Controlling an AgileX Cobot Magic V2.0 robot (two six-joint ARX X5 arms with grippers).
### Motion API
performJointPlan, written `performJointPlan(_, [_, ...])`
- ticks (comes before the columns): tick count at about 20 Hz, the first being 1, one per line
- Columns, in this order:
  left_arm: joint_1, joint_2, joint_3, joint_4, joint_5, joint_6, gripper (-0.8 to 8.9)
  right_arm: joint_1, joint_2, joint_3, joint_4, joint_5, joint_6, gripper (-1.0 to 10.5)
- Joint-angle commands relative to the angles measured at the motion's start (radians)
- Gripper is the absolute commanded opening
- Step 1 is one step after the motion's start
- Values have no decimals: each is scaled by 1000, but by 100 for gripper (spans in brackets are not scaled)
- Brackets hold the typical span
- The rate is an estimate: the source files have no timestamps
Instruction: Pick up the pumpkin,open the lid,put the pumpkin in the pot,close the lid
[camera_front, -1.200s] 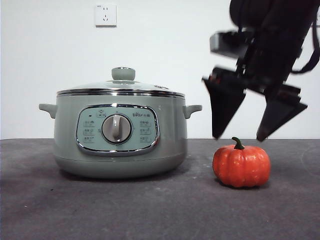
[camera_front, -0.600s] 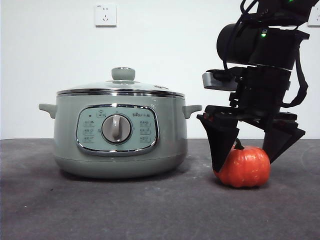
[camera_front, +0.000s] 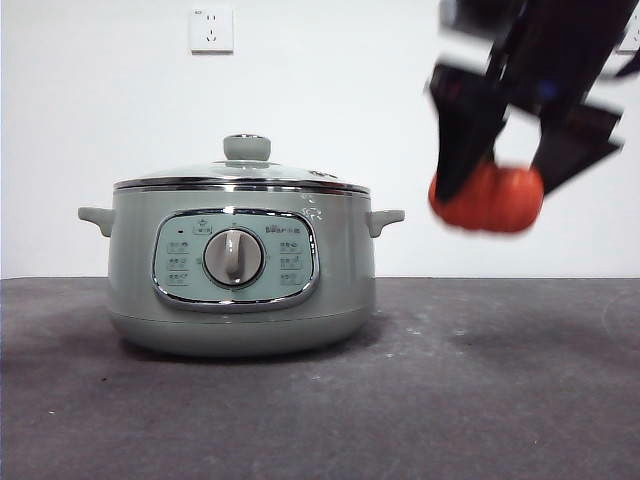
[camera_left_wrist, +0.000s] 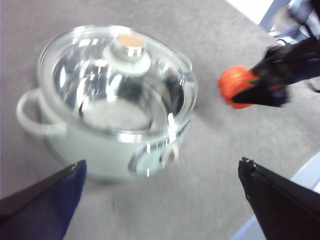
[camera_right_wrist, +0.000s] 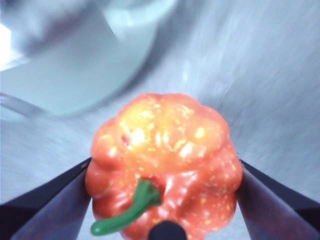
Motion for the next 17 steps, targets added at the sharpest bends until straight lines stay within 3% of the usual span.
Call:
performJointPlan(1, [-37, 84, 51, 72, -21, 1, 748, 2, -105, 1, -11, 0, 7, -9])
performJointPlan(8, [-185, 472, 285, 228, -180, 13, 748, 2, -351, 1, -84, -23, 19, -9])
performJointPlan(13, [-257, 711, 441, 241, -267, 52, 748, 3, -418, 1, -114, -53, 34, -9])
performJointPlan(17, [-299, 821, 467, 301, -333, 66, 748, 3, -419, 1, -133, -53, 34, -9])
